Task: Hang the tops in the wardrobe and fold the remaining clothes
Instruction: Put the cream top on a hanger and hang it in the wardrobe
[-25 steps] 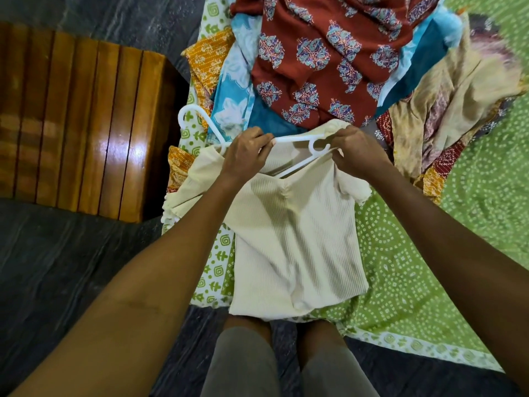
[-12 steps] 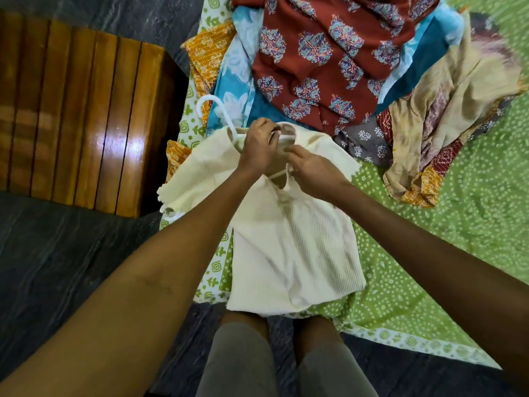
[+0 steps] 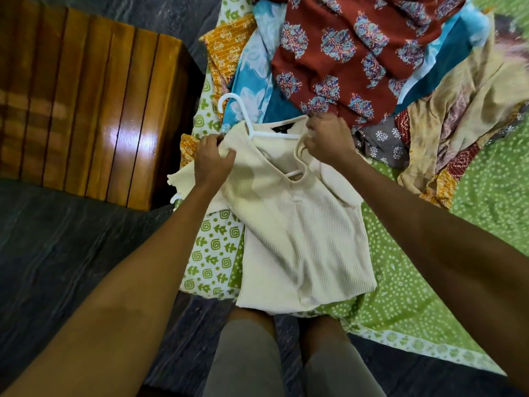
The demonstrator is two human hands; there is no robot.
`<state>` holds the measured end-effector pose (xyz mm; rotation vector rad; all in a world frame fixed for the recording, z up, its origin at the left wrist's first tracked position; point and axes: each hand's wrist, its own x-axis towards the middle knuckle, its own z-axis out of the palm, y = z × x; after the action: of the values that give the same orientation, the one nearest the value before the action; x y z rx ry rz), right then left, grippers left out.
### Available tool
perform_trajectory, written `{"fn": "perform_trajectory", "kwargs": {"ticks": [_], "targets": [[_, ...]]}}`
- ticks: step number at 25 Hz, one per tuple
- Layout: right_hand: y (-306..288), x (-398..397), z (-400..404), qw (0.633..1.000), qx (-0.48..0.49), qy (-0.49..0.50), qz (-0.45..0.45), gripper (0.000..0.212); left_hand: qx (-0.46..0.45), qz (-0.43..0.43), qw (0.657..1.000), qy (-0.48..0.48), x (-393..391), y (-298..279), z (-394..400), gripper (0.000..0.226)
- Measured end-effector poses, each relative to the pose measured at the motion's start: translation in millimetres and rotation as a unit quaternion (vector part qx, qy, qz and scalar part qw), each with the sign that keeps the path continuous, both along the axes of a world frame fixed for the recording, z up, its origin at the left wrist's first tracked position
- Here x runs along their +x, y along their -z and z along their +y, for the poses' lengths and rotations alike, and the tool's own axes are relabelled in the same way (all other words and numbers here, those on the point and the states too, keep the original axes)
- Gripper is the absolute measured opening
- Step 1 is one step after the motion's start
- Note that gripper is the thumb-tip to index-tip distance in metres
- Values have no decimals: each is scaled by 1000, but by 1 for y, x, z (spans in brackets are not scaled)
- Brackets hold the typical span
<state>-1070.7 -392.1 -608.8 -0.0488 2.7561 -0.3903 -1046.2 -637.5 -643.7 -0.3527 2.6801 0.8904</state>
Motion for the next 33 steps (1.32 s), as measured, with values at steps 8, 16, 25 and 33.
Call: {"fn": "perform_trajectory", "kwargs": {"ticks": [8,16,25,33], "targets": [[21,-18,-68,994,10,-61,-92,26,-38,26,999,29,7,3,0,43],[-48,-32,-27,984,-172,46,-23,21,165,5,986,-22,-21,-59,1,50],[-157,6,-13,979,-192,65,24,24,177,-31,968,172,-31,-166,15,30],[-235,70,31,976,-208,22,55,27,151,306,915,215,56,-251,28,37]]}}
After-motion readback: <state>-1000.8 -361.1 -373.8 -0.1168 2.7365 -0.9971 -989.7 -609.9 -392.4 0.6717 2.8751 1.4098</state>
